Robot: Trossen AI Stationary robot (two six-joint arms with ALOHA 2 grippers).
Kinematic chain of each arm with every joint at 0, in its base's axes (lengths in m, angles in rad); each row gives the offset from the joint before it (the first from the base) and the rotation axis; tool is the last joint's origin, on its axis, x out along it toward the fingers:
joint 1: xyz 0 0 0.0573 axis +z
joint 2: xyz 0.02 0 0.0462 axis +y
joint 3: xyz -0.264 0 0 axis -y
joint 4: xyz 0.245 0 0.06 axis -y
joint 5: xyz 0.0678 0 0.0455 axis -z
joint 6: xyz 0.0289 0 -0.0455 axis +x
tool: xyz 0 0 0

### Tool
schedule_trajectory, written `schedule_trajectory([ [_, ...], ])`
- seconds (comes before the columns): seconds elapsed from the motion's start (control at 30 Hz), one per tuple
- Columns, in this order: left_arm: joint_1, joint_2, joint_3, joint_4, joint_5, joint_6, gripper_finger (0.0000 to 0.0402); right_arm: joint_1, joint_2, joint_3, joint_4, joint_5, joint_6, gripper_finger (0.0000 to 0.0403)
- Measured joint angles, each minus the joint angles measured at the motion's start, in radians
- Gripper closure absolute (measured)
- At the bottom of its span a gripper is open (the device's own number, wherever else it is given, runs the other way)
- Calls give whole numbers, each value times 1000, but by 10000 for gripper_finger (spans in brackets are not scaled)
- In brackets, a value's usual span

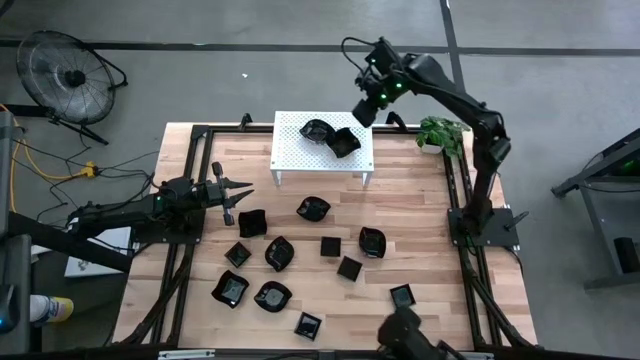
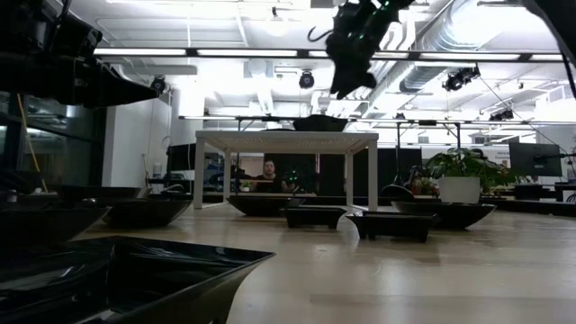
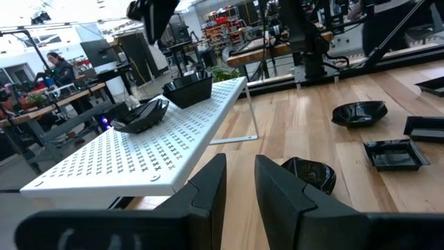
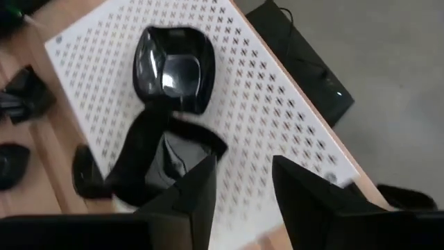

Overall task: Pick & Place Mini shaped plates
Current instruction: Stack the black leaf-shaped plate on top of the black leaf-shaped plate on the shelf

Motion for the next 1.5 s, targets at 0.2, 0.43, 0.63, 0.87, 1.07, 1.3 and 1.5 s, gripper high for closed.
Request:
schedule_trajectory([
  [0.2, 0, 0, 0, 0, 0, 0, 328, 5, -126, -115, -31, 13, -29, 269],
  [0.43, 0, 0, 0, 0, 0, 0, 328, 21, -385, -483, 151, 32, 4, 269],
  [0.63, 0, 0, 0, 0, 0, 0, 328, 72, -612, -784, 283, 33, 58, 269],
  [0.87, 0, 0, 0, 0, 0, 0, 328, 182, -818, -986, 307, 77, 154, 269],
  [1.07, 0, 0, 0, 0, 0, 0, 328, 311, -937, -1118, 345, 87, 277, 269],
  [1.3, 0, 0, 0, 0, 0, 0, 328, 467, -979, -1268, 414, 127, 499, 269],
  [1.5, 0, 0, 0, 0, 0, 0, 328, 565, -978, -1379, 512, 126, 651, 269],
])
